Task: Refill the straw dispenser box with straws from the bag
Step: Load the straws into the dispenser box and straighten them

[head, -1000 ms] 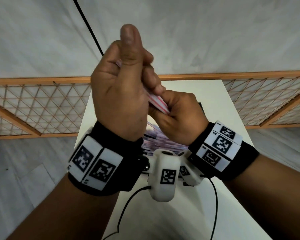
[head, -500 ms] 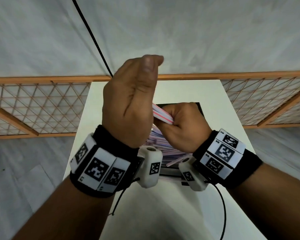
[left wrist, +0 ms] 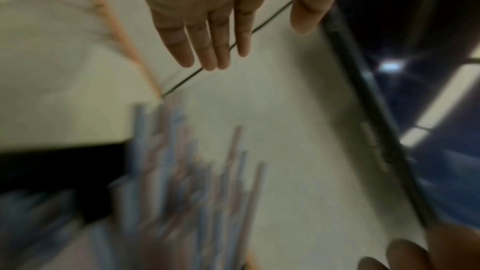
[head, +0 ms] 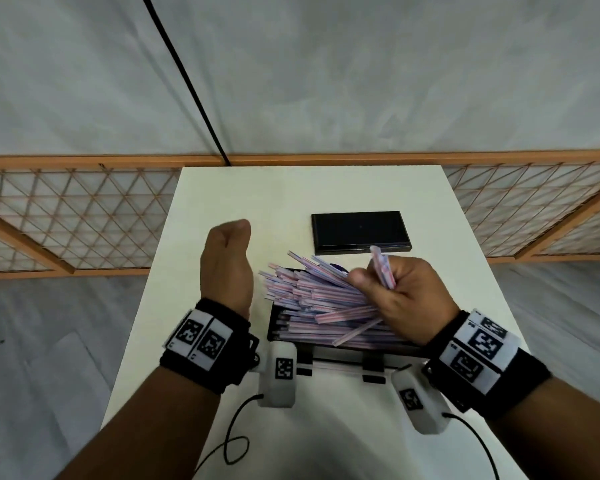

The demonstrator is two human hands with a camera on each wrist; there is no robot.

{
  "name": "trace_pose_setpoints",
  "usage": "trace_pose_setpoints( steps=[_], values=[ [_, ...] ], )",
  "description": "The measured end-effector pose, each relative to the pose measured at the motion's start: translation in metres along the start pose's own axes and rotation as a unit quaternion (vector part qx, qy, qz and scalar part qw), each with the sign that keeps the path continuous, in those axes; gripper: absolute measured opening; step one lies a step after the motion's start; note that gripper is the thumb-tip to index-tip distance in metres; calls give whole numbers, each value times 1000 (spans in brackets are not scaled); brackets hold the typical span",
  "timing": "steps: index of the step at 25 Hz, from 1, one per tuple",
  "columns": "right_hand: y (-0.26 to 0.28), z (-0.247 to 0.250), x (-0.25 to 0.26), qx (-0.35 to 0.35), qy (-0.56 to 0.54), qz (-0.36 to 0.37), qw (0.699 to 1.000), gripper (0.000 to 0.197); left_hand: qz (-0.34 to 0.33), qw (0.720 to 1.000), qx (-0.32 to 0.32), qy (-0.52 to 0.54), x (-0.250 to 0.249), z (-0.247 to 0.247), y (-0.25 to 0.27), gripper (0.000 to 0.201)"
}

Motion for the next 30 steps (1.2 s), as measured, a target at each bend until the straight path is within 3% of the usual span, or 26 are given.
trace_pose_setpoints(
  steps=[3,6,10,13,19,25,30],
  values=[
    [1,-11,-31,42,85,-8,995,45,161,984,50,57,44,-14,0,30],
    [5,-18,-49,76,196,16,978,61,210,965,89,131,54,-28,3,36],
    [23,-6,-61,115,226,-34,967,101,178,975,75,110,55,-31,-2,23],
    [26,-13,-75,162,295,-70,939,127,117,987,79,83,46,-34,-1,13],
    [14,-45,-76,138,348,-73,924,108,14,994,104,31,32,-43,22,9],
    [6,-58,-76,152,380,-92,908,100,-54,978,144,-140,34,-52,20,25],
    [1,-69,-53,88,385,-38,918,89,-75,981,96,-151,27,-41,18,28]
  ],
)
Point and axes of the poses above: each hand's wrist, its own y-axis away from the middle knuckle, its own z-axis out of the back of the hand, x = y × z, the point moved 6 cm from there along -y, towards the middle knuckle, and after that the axes turned 1 degree about x, right-handed, at the moved point
